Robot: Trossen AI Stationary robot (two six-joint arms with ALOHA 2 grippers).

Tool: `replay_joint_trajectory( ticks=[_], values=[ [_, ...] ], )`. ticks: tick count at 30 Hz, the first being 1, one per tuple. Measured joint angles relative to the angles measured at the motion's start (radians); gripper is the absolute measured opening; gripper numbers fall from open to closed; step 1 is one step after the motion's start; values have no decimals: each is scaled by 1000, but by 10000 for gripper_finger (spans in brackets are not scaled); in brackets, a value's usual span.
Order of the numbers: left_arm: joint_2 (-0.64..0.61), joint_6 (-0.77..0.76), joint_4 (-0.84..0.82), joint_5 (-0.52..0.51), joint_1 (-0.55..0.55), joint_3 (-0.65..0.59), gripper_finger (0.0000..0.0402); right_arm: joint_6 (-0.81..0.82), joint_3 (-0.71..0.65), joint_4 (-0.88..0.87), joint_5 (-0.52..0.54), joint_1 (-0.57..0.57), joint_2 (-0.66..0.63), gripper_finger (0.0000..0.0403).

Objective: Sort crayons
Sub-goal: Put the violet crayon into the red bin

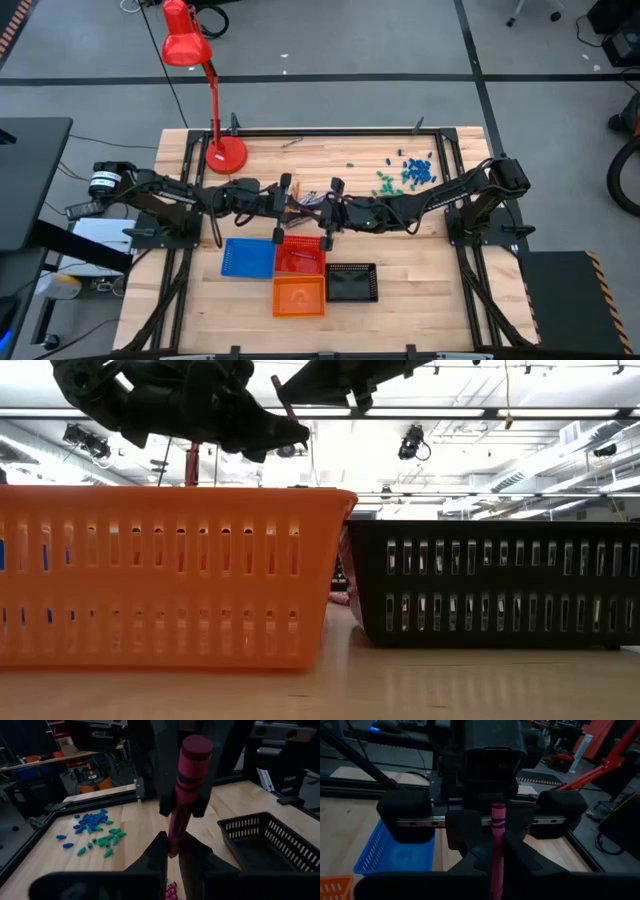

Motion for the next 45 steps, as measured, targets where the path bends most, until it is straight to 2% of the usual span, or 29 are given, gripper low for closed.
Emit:
replay_joint_trajectory(
  ticks=[4,8,13,17,22,25,29,34,39,45],
  values=[
    [0,-2,-5,0,3,0,30,4,0,-8,3,0,0,67],
    [0,-15,-9,0,3,0,42,29,0,-40,-1,2,-7,109],
    [-5,-30,-78,-1,3,10,46,70,1,-189,14,17,-80,158],
    [-5,-47,-227,-13,-1,69,44,155,1,-385,16,31,-144,172],
    [-5,-87,-523,-36,-31,203,44,313,-7,-599,39,34,-161,172],
    [-5,-147,-683,-39,-61,283,44,345,-71,-558,56,34,-162,171],
    [-5,-228,-820,-38,-123,326,45,349,-168,-482,57,34,-162,171],
    [18,-346,-842,-36,-177,330,45,340,-241,-408,99,31,-162,171],
    [110,-430,-890,-36,-196,347,45,305,-272,-340,105,24,-162,171],
    [272,-439,-1089,26,-196,471,45,258,-272,-335,120,23,-166,170]
  ],
)
